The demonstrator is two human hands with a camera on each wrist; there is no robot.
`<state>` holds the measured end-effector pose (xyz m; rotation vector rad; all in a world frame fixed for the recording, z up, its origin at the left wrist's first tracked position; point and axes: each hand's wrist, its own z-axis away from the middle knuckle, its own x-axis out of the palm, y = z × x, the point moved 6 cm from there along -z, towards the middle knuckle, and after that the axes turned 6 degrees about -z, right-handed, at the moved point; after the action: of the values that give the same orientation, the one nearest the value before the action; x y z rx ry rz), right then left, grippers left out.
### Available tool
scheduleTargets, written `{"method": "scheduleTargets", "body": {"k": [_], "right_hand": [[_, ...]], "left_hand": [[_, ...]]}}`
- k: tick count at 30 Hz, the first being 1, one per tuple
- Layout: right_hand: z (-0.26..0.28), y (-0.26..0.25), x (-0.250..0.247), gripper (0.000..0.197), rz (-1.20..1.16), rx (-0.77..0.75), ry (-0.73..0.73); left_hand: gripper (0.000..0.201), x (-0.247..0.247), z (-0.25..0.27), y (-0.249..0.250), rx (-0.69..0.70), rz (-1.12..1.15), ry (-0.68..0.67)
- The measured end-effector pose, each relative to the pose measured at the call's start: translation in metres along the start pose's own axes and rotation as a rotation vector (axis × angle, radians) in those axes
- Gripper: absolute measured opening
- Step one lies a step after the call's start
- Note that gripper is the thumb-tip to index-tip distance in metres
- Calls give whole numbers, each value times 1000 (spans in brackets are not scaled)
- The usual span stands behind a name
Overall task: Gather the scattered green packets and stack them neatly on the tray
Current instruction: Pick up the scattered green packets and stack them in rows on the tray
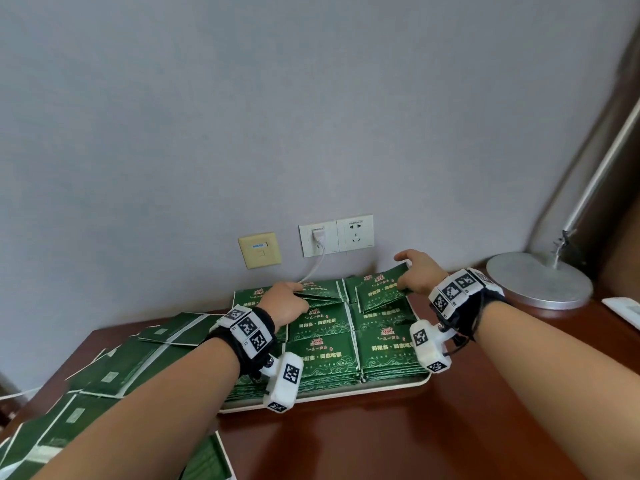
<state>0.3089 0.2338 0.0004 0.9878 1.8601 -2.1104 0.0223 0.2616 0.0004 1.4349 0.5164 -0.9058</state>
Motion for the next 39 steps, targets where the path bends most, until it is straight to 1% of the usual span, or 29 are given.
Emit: {"method": "scheduleTargets", "body": {"k": [3, 5, 9, 13, 15, 17, 19, 22, 24, 29, 31, 34, 39], "right_hand": [[-7, 0, 1, 49, 38, -7, 3], [-10, 0, 2, 43, 66, 1, 19], [-18, -2, 4, 44, 82, -9, 59], [-23, -4, 7, 46, 44, -13, 74], [-24, -2, 10, 48, 14, -7, 55], [-23, -2, 13, 52, -20, -8, 29], [-20, -4, 14, 56, 19, -30, -8], [-14, -7, 15, 58, 79, -39, -86], [-11, -8, 16, 56, 136, -51, -119], [-6, -13, 18, 41, 283, -101, -148], [-4, -13, 24, 38, 317, -113, -192], [0, -13, 31, 40, 361, -99, -270], [5, -11, 32, 44, 387, -74, -300]], "left_hand": [[57, 4, -3, 2, 24, -129, -42], [58, 7, -5, 2, 25, -172, -64], [60, 10, -12, 2, 8, -191, -66], [61, 12, -15, 0, -12, -191, -71], [67, 12, -13, 1, -2, -196, -85], [69, 11, -11, 1, 15, -198, -93], [69, 10, -13, -1, 24, -218, -68], [62, 6, -17, -1, 27, -306, 5], [57, 7, -15, 5, 67, -398, 27], [52, 23, -11, 20, 203, -532, -72], [50, 27, -12, 18, 211, -588, -103], [50, 30, -13, 12, 192, -642, -150], [49, 29, -14, 7, 181, -641, -150]]}}
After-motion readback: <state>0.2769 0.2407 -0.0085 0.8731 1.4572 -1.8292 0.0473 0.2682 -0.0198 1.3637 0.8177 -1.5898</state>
